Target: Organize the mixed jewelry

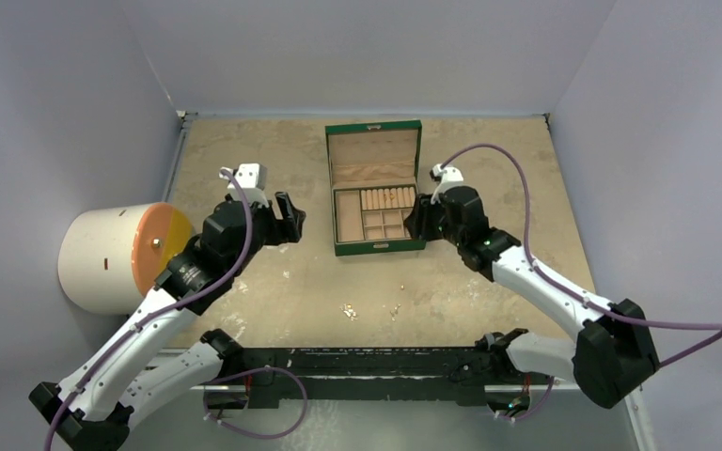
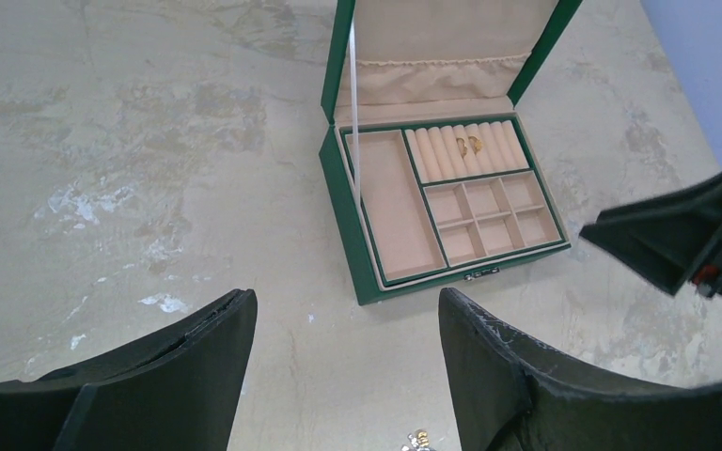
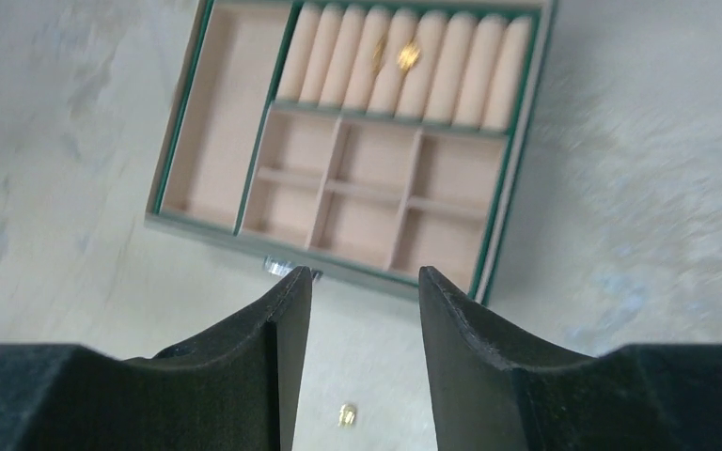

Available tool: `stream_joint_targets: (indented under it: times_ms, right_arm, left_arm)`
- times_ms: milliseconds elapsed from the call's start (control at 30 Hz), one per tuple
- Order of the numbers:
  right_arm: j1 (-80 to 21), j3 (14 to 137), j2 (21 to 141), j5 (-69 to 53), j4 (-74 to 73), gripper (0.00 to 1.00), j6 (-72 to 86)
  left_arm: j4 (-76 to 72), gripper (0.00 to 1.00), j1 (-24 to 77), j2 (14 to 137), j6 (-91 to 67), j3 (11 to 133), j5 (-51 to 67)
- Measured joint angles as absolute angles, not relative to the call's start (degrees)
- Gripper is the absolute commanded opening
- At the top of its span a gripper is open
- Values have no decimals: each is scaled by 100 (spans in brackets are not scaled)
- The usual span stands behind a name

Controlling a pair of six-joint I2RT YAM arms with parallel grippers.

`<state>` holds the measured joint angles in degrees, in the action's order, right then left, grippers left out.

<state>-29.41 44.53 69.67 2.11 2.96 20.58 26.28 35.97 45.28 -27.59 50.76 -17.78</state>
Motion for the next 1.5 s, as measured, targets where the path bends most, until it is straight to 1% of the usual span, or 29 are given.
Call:
stream_joint_targets:
  times_ms: [167,267,333,567,833,1133,1233,1500]
  right_arm:
    - [-3557,3859,6567,40,36,45,2206]
    - [-3909,3629,6554,45,-58,41,2359]
    - [-4045,3509,6639,47,-80,40,2460]
    - [-4128,3227,7133,196,54,36,2692]
    - [-4313,3216,7725,246,285,33,2788]
    - [-4462,3166,7765,381,342,28,2921]
    - [-4466,3116,7760,434,333,24,2963]
    - [-4493,3079,7760,523,342,2,3041]
  left_arm:
    - [2569,70,3597,4574,-2676,5070,-1822]
    - [2569,70,3597,4626,-2633,5068,-1820]
    - [2567,70,3597,4641,-2633,5048,-1811]
    - [2576,70,3592,4635,-2633,4958,-1774]
    - [2576,70,3562,4624,-2633,4947,-1774]
    - [2576,70,3531,4624,-2630,4947,-1769]
    - [2576,70,3524,4624,-2630,4947,-1763]
    - [2578,70,3520,4624,-2630,4934,-1728]
